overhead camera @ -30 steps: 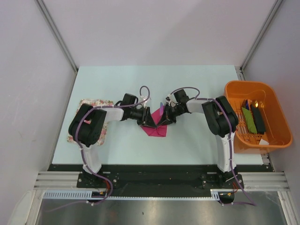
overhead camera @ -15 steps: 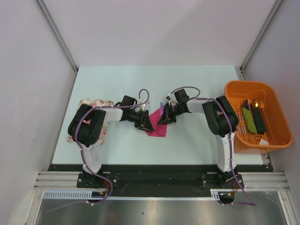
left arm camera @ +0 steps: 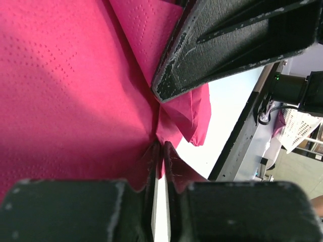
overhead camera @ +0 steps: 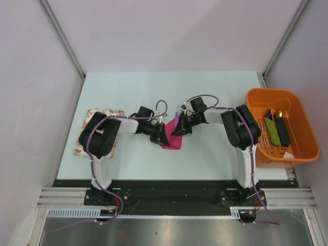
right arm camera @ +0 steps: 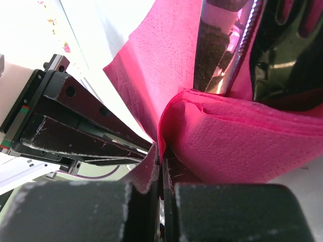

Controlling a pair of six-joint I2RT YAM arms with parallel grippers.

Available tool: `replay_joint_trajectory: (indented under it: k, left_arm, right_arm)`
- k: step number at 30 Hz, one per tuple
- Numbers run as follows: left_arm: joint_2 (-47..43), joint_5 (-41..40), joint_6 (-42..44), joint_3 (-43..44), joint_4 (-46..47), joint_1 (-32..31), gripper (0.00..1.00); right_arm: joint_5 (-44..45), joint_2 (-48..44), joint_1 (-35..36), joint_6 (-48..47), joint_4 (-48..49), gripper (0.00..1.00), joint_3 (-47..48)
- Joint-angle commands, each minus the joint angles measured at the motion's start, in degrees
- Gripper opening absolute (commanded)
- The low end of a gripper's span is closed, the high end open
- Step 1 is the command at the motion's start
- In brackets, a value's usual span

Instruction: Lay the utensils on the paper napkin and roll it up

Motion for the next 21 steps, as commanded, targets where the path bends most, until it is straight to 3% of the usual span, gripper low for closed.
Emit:
replay_joint_trajectory:
  k: [1, 13, 21]
  left_arm:
    - [0.6, -0.9, -0.1, 2.1, 1.6, -0.3, 0.1]
    - [0.7, -0.7, -0.4, 2.1, 1.8, -0.2, 0.11]
    - [-4.8, 3.1, -4.5, -2.8, 9.4, 3.2, 0.35]
  right_arm:
    - [-1.0, -0.4, 0.5, 1.1, 2.9, 0.0, 0.5]
    - [-0.9, 1.9, 0.9, 0.6, 4.0, 0.01, 0.6]
    - [-0.6, 2.4, 0.8, -0.7, 2.9, 0.3, 0.4]
